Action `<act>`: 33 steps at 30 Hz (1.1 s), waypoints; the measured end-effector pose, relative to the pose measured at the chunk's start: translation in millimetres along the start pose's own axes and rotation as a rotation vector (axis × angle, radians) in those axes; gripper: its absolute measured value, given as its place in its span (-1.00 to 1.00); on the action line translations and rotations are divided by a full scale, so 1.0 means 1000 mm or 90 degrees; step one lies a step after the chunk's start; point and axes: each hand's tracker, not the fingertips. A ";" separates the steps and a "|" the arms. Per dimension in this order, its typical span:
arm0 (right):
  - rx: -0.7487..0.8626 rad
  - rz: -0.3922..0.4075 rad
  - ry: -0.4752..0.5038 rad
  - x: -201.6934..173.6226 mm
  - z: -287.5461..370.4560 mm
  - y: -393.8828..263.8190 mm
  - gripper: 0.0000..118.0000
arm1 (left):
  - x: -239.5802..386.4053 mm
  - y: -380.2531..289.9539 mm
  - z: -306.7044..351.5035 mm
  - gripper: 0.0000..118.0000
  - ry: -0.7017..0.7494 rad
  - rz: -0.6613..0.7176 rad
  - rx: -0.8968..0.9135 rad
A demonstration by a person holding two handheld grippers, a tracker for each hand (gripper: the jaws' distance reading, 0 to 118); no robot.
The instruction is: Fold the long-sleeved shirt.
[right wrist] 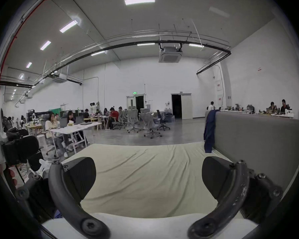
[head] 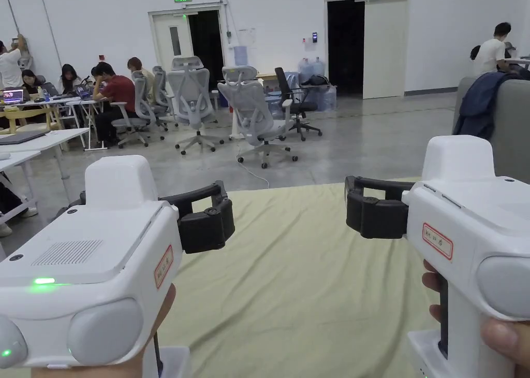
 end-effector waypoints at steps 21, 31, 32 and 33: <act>-0.045 -0.016 0.012 -0.008 -0.006 -0.003 1.00 | -0.006 0.004 0.004 1.00 0.003 -0.002 0.000; -0.055 -0.029 0.021 -0.008 -0.005 -0.002 1.00 | -0.005 0.007 0.008 1.00 -0.005 -0.004 0.004; -0.056 -0.029 0.023 -0.008 -0.005 -0.002 1.00 | -0.005 0.007 0.008 1.00 -0.005 -0.005 0.004; -0.057 -0.030 0.025 -0.008 -0.005 -0.002 1.00 | -0.005 0.007 0.008 1.00 -0.005 -0.006 0.003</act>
